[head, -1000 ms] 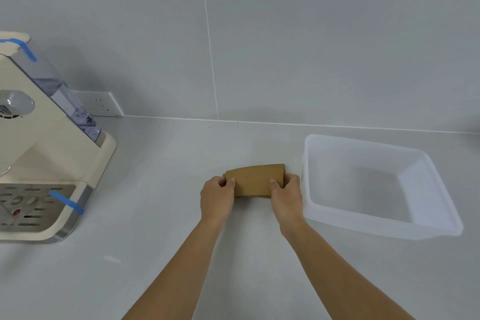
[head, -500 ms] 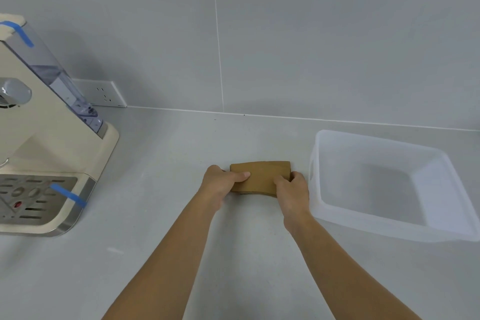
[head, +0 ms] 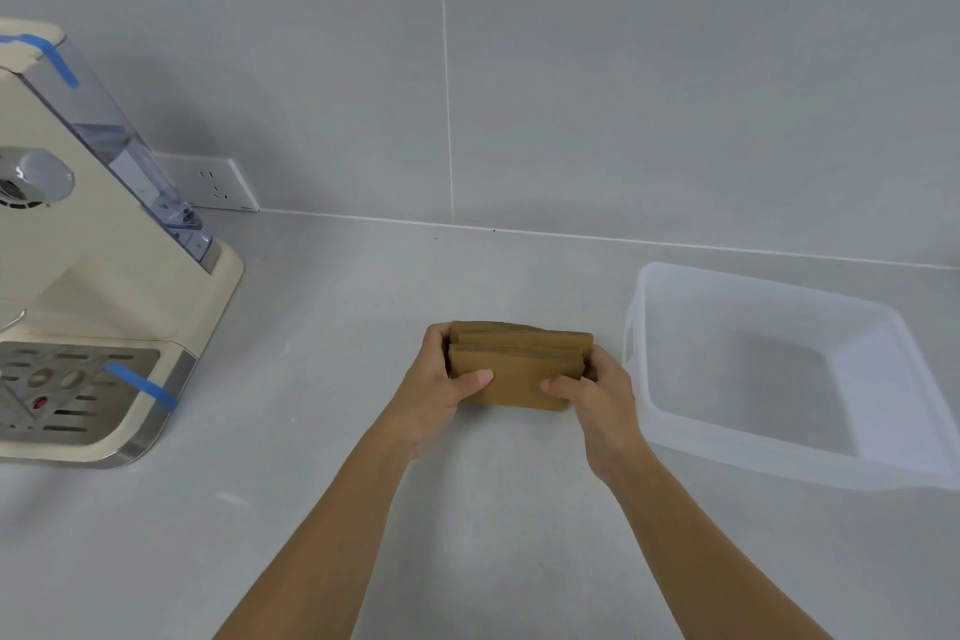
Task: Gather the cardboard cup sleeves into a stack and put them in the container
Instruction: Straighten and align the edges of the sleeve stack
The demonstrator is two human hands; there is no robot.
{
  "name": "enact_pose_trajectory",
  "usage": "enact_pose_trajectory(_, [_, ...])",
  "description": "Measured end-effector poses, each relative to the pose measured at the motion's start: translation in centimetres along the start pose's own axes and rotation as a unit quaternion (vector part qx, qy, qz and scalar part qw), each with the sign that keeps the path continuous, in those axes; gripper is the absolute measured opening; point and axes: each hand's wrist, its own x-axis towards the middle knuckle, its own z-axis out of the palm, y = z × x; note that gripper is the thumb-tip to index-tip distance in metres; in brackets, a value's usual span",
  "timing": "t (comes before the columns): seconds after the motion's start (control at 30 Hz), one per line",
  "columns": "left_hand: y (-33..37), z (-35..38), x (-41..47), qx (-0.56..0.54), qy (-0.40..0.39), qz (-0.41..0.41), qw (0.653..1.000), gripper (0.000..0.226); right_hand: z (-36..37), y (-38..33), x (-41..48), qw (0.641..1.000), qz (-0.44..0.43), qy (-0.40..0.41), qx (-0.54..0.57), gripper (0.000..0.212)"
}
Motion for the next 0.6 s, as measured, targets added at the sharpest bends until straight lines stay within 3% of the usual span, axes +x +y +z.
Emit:
enact_pose_trajectory(0.2, [-1.3, -1.2, -1.6, -0.042, -0.016, 0.056, 0.997, 0.056, 1.0, 1.0, -0.9, 0.992, -0.102, -0.028, -0.062, 0.057])
enact_pose_trajectory(0.33, [-2.3, -0.7, -2.0, -0.098, 0.026, 0.034, 0.994, 0.057, 1.9, 1.9, -1.2, 0.995, -0.072, -0.063, 0.043, 0.058])
enact_pose_trajectory(0.5, [-1.6, 0.8, -1.5, -0.090, 0.162, 0.048, 0.982, 0.033, 3.2, 1.4, -1.0, 0.992, -0.078, 0.046, 0.094, 0.016])
enact_pose_trajectory(0.6, [-1.4, 1.3, -1.3, -0.073, 0.208, 0.061, 0.973, 0.023, 3.8, 1.2, -0.5, 0.991, -0.065, 0.096, 0.070, 0.018])
